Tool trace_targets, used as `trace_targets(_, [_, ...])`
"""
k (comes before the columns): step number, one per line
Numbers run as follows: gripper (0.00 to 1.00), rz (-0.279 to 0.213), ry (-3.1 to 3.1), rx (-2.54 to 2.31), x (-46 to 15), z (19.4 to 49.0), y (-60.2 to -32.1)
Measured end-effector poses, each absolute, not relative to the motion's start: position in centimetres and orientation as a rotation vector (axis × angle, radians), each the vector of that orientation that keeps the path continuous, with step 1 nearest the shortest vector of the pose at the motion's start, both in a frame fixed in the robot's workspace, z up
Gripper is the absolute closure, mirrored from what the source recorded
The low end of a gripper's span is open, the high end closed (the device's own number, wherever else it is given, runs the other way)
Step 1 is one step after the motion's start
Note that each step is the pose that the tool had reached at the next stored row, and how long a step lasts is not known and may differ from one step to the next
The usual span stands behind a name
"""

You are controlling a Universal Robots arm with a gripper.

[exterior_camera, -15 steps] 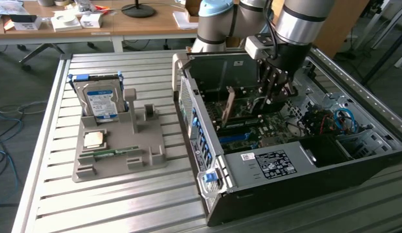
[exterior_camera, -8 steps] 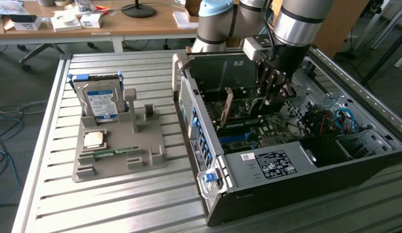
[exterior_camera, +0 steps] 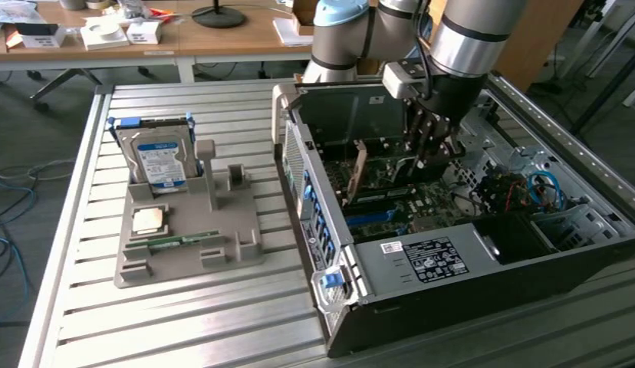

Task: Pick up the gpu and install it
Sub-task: 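Insert the gpu into the slot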

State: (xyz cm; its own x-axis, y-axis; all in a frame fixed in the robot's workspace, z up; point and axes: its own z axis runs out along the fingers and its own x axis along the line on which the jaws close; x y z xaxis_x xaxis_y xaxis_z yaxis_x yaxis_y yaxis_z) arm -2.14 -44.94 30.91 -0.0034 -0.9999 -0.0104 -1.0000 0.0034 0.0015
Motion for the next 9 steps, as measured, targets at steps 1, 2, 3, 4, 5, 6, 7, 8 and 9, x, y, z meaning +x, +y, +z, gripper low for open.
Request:
trace_targets(1, [0.73,0.013,2.223,-2.211,-2.14,30.87,-44.95])
trace_targets(2, [0.73,0.013,2.224,-2.210,-2.15,30.81,-44.96])
trace_targets(3, [0.73,0.013,2.226,-2.208,-2.15,30.74,-44.98])
trace_targets(4, [0.73,0.013,2.227,-2.207,-2.16,30.68,-45.00])
trace_targets(5, [0.73,0.013,2.228,-2.206,-2.17,30.62,-45.02])
trace_targets(6, [0.73,0.013,2.229,-2.205,-2.18,30.54,-45.05])
trace_targets(7, [0.73,0.013,2.230,-2.204,-2.18,30.47,-45.07])
trace_targets(8, [0.73,0.013,2.231,-2.203,-2.19,30.40,-45.08])
trace_targets(9, [0.73,0.013,2.231,-2.203,-2.19,30.34,-45.09])
